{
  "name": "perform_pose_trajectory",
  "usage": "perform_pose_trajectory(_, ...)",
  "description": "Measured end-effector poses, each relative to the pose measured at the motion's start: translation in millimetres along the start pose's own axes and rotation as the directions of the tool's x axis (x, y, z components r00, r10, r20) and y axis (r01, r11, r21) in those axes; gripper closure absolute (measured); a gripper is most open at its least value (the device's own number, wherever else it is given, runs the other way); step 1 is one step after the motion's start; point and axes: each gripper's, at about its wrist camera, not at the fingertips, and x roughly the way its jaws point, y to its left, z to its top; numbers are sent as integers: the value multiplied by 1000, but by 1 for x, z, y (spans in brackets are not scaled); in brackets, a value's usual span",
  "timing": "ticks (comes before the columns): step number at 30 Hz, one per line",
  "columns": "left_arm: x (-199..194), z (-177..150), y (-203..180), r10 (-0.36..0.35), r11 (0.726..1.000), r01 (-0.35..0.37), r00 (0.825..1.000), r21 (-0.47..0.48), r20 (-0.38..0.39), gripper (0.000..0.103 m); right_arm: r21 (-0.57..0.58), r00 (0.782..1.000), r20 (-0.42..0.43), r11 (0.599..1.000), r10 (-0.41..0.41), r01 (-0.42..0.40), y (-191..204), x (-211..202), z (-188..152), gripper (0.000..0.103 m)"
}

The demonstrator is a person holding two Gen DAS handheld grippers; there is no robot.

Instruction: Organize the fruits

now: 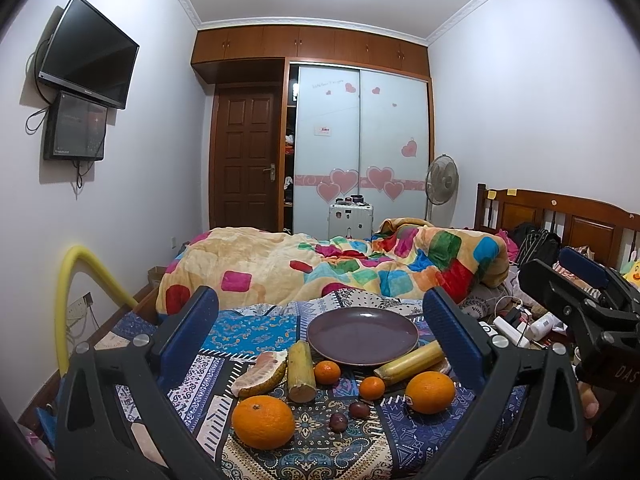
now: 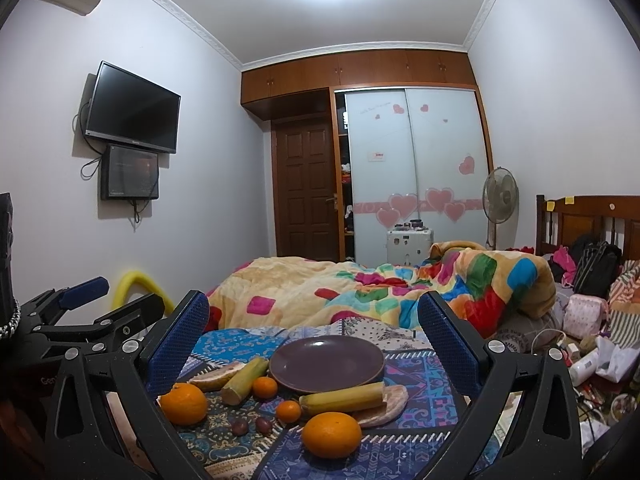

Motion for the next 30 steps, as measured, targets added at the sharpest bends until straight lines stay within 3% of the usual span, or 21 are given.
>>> perform_pose_trajectory(19,3,-6,6,-1,1000,1,1000,13,-24,0,0,999,-35,1000,-8,8,-3,8,-8,0)
perform_pose_trajectory(25,26,-31,14,17,1000,-15,991,21,-133,0,-20,991,-126,999,-43,41,-12,22,-29,0)
perform_pose_trajectory(30,43,-55,23,20,1000,-17,975,15,-221,0,-46,969,-240,998,-62,52,-22,37,-54,0)
